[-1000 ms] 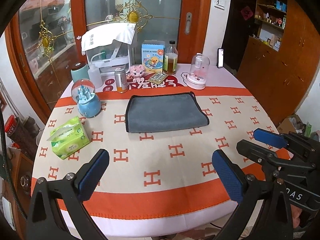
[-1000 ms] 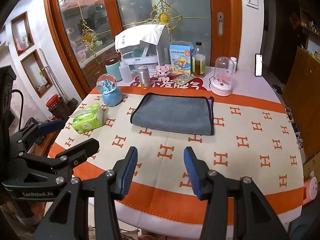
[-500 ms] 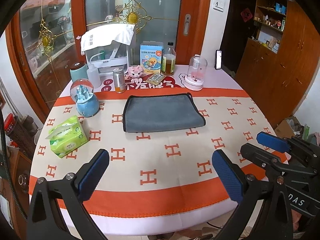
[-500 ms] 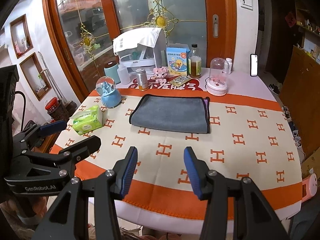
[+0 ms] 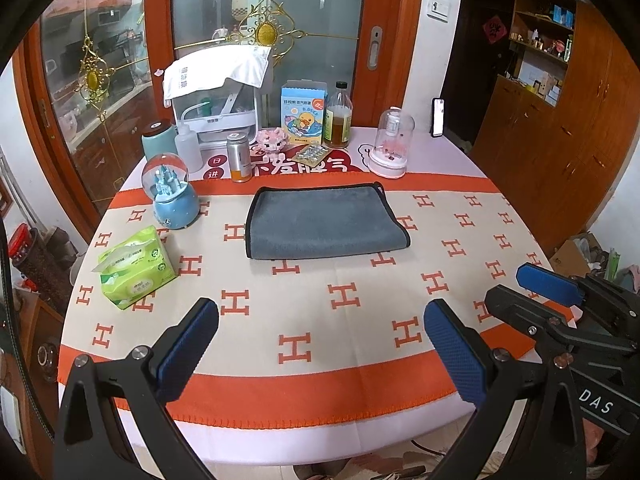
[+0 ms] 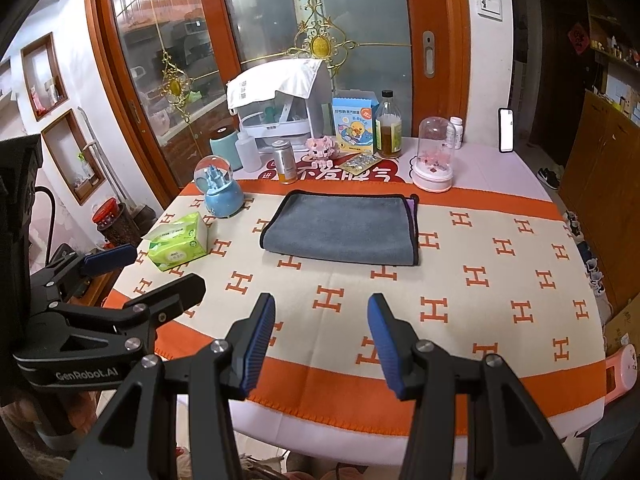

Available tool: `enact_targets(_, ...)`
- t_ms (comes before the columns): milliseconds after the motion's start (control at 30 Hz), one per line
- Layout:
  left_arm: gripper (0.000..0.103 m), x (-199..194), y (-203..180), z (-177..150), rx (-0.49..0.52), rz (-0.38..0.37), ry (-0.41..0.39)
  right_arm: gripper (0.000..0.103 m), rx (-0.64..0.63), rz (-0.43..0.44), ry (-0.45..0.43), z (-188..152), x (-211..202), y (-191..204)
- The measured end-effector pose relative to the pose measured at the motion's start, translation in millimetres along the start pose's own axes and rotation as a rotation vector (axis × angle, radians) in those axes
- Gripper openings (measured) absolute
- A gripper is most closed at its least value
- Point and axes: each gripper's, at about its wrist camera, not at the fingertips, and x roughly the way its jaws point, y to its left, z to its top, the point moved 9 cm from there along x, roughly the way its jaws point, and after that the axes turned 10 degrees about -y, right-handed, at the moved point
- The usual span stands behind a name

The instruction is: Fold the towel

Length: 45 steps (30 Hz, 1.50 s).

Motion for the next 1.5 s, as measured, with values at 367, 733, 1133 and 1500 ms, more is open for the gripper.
enact_targets(367, 0.102, -5, -4, -6, -0.002, -0.001, 0.009, 0.048, 0.007, 0.0, 0.004, -2, -6, 1)
enact_targets(733, 0.102, -6, -5, -6, -0.002, -0.002, 0.012, 0.048, 0.007, 0.0, 0.004, -2, -6, 0)
enact_targets(1133, 0.102, -7, -6, -8, -0.005, -0.005, 0.015, 0.048, 0.006, -0.004, 0.003, -3, -7, -2)
enact_targets(1500, 0.102, -3, -5, -13, -0.014, 0.007, 0.027, 0.048, 0.004, 0.001, 0.0, -3, -7, -2)
